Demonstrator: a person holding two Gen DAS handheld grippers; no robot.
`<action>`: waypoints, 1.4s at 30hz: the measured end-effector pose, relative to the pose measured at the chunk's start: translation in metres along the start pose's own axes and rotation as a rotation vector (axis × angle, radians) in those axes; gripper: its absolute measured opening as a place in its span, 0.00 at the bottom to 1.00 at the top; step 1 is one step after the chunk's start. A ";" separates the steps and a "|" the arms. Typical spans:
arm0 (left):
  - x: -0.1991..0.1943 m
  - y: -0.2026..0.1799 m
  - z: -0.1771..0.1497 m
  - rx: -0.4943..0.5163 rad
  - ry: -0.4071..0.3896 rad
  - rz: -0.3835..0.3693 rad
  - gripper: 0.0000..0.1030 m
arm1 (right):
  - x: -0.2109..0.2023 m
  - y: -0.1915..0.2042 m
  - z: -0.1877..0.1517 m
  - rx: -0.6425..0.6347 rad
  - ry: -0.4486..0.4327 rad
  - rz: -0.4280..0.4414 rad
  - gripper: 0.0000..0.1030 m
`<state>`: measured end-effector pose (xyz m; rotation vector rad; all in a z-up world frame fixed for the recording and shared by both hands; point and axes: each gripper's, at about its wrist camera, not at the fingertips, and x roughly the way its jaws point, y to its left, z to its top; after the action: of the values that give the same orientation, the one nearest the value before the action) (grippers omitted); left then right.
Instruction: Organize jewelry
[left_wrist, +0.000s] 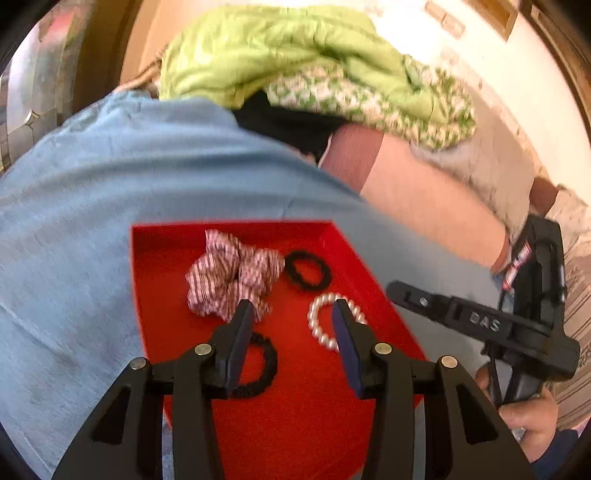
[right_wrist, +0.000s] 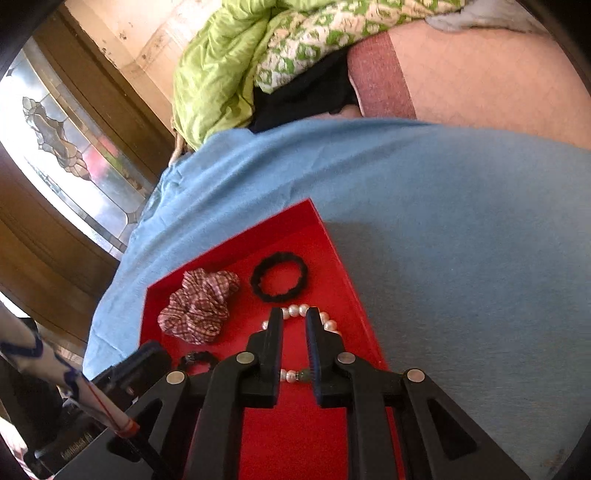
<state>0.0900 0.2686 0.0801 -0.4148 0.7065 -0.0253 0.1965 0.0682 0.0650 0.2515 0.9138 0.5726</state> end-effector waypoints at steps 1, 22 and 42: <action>-0.003 -0.001 0.001 0.001 -0.014 0.001 0.41 | -0.008 0.001 0.001 -0.004 -0.013 0.011 0.13; -0.014 -0.109 -0.028 0.177 -0.048 -0.096 0.41 | -0.186 -0.095 -0.094 0.088 -0.143 -0.034 0.13; 0.027 -0.172 -0.153 0.247 0.276 -0.117 0.41 | -0.228 -0.187 -0.140 0.278 -0.183 -0.114 0.16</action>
<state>0.0333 0.0506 0.0237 -0.2161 0.9377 -0.2824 0.0425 -0.2194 0.0537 0.4913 0.8224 0.3102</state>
